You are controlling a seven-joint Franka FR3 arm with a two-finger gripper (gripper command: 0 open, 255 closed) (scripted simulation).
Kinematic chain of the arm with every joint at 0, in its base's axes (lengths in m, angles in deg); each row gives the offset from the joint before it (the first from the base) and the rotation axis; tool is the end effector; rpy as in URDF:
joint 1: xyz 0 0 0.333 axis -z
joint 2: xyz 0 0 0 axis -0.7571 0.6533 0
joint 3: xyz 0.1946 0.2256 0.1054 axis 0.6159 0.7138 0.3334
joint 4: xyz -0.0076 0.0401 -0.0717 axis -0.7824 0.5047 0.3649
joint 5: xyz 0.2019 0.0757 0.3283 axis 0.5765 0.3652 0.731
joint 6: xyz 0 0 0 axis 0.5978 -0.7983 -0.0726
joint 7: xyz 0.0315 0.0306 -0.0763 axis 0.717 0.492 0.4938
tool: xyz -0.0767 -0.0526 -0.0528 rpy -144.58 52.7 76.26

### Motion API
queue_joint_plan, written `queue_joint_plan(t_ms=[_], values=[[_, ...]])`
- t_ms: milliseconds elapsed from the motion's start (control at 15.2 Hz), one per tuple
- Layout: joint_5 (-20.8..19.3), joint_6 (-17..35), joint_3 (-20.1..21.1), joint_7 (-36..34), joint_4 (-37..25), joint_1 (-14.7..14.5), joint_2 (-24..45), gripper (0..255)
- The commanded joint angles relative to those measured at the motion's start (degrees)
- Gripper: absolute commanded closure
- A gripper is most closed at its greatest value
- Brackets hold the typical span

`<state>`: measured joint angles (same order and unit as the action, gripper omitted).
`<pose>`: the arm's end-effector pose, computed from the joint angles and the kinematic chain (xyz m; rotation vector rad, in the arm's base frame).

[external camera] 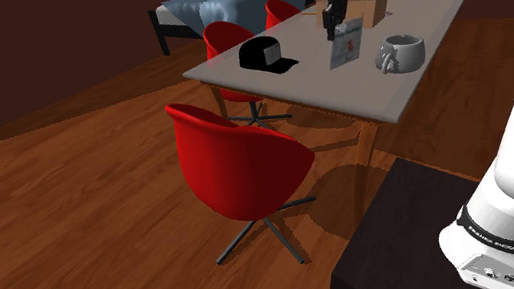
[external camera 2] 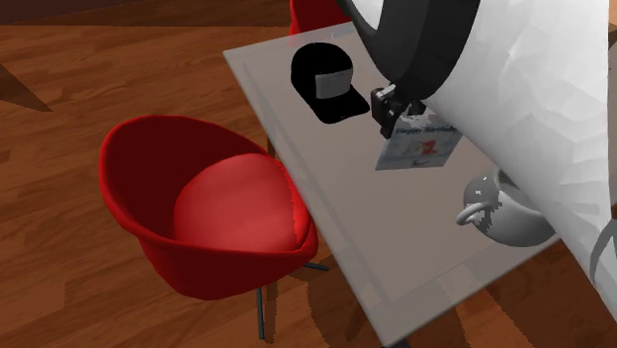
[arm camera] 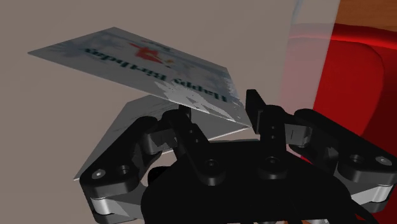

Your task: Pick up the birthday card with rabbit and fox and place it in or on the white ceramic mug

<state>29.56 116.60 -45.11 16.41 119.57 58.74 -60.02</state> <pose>0.5356 -0.3046 0.5483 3.1245 0.0933 0.0038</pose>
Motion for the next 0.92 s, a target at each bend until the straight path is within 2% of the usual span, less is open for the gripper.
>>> queue_joint_plan(t_ms=[0,858], values=[[0.03,-1.76,-0.04,0.02,-1.86,0.09,0.1,255],[1.22,-13.09,-0.36,0.6,-15.99,1.33,3.1,255]])
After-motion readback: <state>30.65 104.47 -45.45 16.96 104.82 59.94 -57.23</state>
